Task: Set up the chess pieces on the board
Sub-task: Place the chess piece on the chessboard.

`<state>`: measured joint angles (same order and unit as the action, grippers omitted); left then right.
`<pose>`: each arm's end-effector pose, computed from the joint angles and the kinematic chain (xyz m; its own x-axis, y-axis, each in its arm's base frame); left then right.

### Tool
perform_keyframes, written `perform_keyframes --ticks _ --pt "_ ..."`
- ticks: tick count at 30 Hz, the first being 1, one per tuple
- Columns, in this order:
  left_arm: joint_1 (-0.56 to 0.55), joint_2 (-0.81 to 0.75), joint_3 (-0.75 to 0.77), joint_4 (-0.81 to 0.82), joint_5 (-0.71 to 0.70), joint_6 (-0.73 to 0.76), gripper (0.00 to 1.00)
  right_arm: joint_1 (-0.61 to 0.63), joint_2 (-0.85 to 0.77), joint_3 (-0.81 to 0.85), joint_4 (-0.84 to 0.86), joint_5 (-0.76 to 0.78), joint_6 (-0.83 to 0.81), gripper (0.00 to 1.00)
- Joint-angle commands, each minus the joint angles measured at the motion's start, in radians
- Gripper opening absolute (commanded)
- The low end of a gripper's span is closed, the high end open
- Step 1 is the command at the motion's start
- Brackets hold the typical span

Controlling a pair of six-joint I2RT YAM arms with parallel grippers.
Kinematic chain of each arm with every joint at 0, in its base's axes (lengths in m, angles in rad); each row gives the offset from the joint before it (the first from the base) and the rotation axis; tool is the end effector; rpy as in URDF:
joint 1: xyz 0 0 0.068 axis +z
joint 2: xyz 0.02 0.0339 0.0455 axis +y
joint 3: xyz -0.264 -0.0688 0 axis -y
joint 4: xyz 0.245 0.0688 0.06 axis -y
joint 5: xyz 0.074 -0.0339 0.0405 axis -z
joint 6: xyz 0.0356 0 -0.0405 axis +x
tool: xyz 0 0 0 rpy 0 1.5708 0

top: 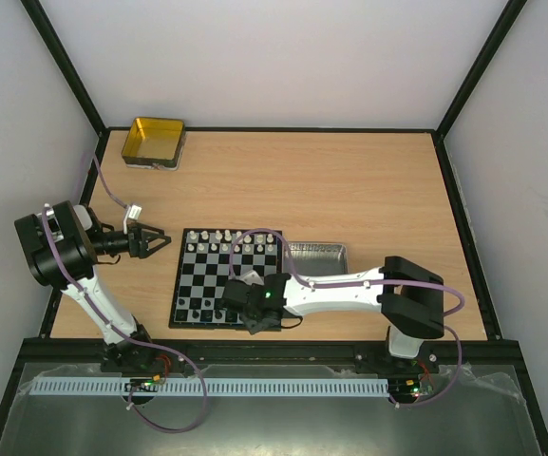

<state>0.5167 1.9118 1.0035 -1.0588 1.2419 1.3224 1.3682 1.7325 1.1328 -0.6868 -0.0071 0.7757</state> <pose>0.2543 0.1057 0.1272 -0.6597 -0.0148 -0.7514 0.6601 0.4664 -0.5888 0.0660 0.3227 0.1801 -0.8240 -0.5317 -0.1955 -0.5644 0.8006 0.2013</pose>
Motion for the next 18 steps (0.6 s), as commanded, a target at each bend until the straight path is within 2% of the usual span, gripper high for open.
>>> perform_keyframes --ticks 1,10,14,18 --pt "0.008 0.015 0.02 -0.016 0.037 0.047 1.0 0.001 -0.05 -0.014 0.001 0.036 0.014 0.28" --pt "0.008 0.021 0.025 -0.025 0.038 0.056 1.0 0.0 -0.089 -0.008 -0.003 0.059 -0.005 0.31" --pt "0.008 0.025 0.027 -0.034 0.038 0.065 1.0 -0.009 -0.143 0.006 -0.049 0.144 0.006 0.31" --pt "0.009 0.029 0.031 -0.043 0.039 0.073 1.0 -0.117 -0.231 -0.054 -0.112 0.203 0.057 0.31"
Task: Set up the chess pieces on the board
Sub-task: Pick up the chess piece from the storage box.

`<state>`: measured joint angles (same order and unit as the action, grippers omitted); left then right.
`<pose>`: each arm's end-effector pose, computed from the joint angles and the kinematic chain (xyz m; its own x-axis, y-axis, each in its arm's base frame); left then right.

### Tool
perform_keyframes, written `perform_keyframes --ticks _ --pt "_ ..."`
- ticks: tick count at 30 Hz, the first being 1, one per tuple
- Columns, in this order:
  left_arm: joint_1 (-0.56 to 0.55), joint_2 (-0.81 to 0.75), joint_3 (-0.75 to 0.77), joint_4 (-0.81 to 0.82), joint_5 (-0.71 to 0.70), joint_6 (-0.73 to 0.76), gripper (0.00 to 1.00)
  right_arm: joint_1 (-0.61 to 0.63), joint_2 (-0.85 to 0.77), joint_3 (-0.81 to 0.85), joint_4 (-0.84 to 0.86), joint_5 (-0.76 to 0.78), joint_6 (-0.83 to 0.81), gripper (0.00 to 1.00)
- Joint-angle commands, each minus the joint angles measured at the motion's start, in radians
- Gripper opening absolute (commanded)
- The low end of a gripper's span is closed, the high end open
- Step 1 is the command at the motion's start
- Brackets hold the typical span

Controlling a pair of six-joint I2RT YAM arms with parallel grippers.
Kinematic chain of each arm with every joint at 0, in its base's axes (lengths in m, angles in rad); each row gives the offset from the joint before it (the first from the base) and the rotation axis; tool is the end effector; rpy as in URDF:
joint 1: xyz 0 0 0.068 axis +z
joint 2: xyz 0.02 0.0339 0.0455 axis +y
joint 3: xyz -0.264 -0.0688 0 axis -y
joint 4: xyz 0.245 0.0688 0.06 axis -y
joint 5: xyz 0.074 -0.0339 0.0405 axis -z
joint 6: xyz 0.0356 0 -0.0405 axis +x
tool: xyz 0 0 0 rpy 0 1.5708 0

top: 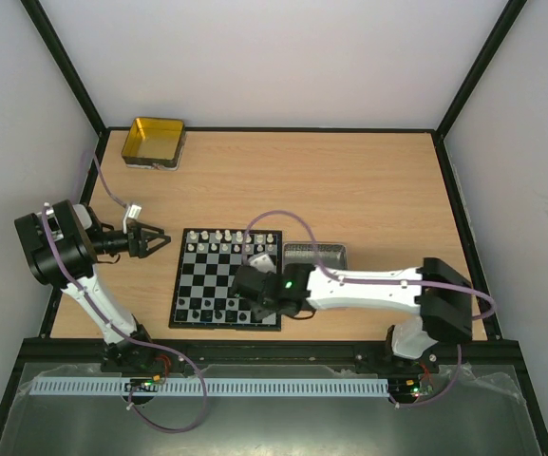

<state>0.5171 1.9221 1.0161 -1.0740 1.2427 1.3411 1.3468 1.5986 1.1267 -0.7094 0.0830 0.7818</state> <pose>0.2559 0.1068 0.1271 -0.6555 -0.0118 -0.7551 0.6657 0.4630 -0.5852 0.0727 0.3059 0.2182 -0.8255 -0.4625 -0.3235 -0.5398 0.8144 0.2131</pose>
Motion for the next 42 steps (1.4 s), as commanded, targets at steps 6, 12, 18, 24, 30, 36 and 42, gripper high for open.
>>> perform_keyframes --ticks 6,12,18,24,30,36,42 --pt "0.011 0.022 0.02 -0.036 0.039 0.064 1.0 -0.316 -0.234 -0.199 -0.077 0.073 0.069 0.35" --pt "0.012 0.029 0.026 -0.056 0.042 0.082 1.0 -0.483 -0.279 -0.288 -0.041 -0.017 0.027 0.39" --pt "0.015 0.035 0.029 -0.078 0.043 0.107 1.0 -0.535 -0.252 -0.347 0.006 -0.086 -0.004 0.39" --pt "0.016 0.038 0.032 -0.094 0.044 0.128 1.0 -0.541 -0.235 -0.4 0.056 -0.136 -0.004 0.34" --pt "0.017 0.037 0.029 -0.098 0.047 0.136 1.0 -0.542 -0.225 -0.425 0.077 -0.163 -0.006 0.29" --pt "0.017 0.035 0.029 -0.098 0.046 0.139 1.0 -0.542 -0.235 -0.426 0.066 -0.133 -0.002 0.09" --pt "0.016 0.034 0.026 -0.098 0.046 0.138 1.0 -0.543 -0.262 -0.384 0.003 -0.096 -0.009 0.03"
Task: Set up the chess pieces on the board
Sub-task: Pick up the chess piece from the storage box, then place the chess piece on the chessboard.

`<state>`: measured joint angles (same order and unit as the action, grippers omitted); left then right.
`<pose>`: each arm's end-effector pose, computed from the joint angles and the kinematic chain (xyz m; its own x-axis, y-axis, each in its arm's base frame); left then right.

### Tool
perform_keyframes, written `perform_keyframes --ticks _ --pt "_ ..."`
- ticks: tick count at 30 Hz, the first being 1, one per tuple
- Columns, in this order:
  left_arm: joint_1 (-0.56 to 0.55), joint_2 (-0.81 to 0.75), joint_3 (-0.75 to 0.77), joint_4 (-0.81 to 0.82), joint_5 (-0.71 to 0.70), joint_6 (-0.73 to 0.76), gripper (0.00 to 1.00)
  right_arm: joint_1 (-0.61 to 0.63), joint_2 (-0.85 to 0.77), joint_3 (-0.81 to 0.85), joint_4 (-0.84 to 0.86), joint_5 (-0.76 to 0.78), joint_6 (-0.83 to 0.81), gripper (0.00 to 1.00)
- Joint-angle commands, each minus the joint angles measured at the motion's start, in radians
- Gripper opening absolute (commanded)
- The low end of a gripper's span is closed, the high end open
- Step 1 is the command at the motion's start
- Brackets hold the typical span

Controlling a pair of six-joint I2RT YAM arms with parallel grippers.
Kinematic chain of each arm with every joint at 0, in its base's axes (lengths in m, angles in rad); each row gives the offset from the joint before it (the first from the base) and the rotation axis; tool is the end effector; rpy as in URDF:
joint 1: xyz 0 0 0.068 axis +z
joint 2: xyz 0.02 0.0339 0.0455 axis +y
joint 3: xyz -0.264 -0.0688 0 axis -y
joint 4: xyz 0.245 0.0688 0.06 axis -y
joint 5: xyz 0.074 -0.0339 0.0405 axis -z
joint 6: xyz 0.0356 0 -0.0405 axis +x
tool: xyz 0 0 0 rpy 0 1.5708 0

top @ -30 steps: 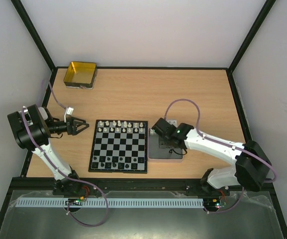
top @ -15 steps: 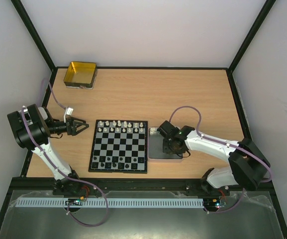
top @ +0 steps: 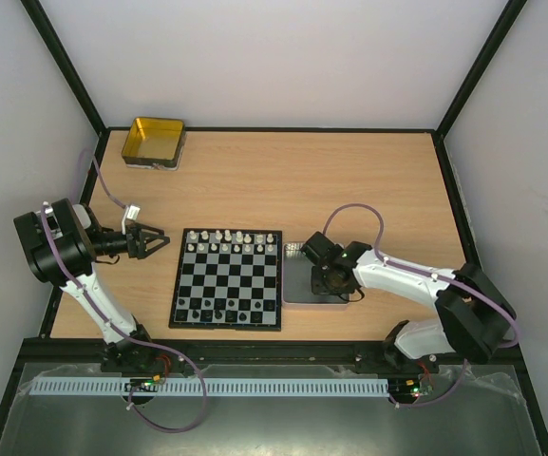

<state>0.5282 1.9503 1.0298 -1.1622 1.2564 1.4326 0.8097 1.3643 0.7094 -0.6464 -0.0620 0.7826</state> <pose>0.2522 0.1080 0.1259 -0.6566 -0.0285 -0.7537 0.6689 0.4396 -0.5994 0.1542 0.1651 0.1647 -0.9890 -0.0179 -0.1467 -0.0517 0.9718 0.2301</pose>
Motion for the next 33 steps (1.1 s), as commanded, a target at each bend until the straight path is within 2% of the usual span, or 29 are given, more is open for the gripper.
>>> perform_keyframes --ticks 1,7,9,12,22,33 --pt "0.006 0.007 0.012 -0.01 0.034 0.048 1.0 -0.004 -0.034 0.043 -0.076 0.052 -0.013 0.02" --pt "0.006 0.007 0.014 -0.01 0.032 0.048 0.99 0.035 -0.048 0.148 -0.172 0.113 -0.017 0.02" --pt "0.006 0.008 0.014 -0.01 0.033 0.047 1.0 0.092 -0.026 0.221 -0.211 0.159 -0.003 0.02" --pt "0.004 0.01 0.016 -0.011 0.033 0.048 1.0 0.198 0.02 0.285 -0.223 0.149 0.026 0.02" --pt "0.004 0.013 0.017 -0.009 0.033 0.042 1.0 0.443 0.185 0.381 -0.154 0.129 0.079 0.02" --pt "0.005 0.01 0.015 -0.005 0.033 0.042 1.0 0.509 0.252 0.399 -0.124 0.103 0.072 0.02"
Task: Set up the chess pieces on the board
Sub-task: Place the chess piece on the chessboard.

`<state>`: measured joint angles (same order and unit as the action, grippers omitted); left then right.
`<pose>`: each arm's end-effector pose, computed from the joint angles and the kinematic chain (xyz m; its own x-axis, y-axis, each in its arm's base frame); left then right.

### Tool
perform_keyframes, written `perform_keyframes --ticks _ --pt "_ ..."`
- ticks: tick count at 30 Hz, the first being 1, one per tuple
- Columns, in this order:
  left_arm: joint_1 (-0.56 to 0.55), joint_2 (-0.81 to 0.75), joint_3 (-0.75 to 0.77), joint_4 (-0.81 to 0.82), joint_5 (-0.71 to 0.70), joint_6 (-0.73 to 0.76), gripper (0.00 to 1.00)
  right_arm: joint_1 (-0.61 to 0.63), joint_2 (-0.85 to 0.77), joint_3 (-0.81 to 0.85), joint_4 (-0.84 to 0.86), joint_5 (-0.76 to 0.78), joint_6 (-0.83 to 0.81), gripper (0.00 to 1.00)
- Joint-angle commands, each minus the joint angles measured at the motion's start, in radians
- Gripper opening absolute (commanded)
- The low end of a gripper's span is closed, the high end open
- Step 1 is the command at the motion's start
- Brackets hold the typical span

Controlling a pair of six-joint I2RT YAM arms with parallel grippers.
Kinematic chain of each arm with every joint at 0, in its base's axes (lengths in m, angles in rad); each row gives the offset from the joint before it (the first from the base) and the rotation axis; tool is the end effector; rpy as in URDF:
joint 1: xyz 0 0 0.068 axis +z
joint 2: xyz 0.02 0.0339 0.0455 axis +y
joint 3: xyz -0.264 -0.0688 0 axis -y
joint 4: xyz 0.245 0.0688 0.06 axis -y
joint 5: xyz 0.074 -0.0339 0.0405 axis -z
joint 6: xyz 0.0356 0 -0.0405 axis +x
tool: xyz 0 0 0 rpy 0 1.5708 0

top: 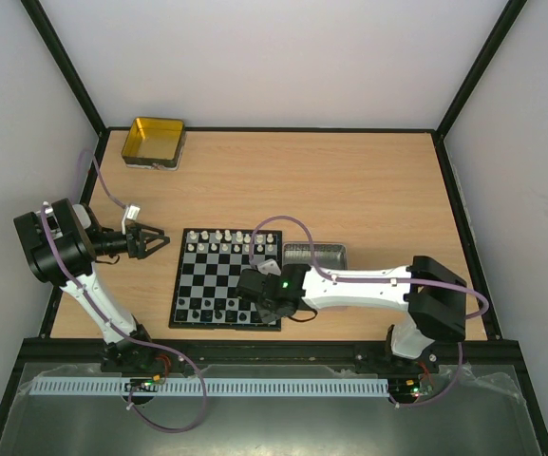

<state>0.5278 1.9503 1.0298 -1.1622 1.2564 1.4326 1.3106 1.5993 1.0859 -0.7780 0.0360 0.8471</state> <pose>0.2522 0.1079 0.1259 -0.6566 -0.0282 -0.7537 0.6691 0.4394 -0.5994 0.0786 0.2902 0.2040 -0.8855 -0.4152 -0.2085 -0.4525 0.8727 0.1837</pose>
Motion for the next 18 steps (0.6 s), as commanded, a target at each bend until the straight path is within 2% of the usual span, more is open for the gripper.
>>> perform_keyframes --ticks 1,18 --pt "0.005 0.01 0.014 -0.005 0.033 0.042 1.0 0.009 0.021 0.02 0.011 -0.002 0.006 0.02" --pt "0.005 0.006 0.011 -0.003 0.033 0.041 1.0 0.009 0.077 0.003 0.047 -0.037 -0.009 0.02"
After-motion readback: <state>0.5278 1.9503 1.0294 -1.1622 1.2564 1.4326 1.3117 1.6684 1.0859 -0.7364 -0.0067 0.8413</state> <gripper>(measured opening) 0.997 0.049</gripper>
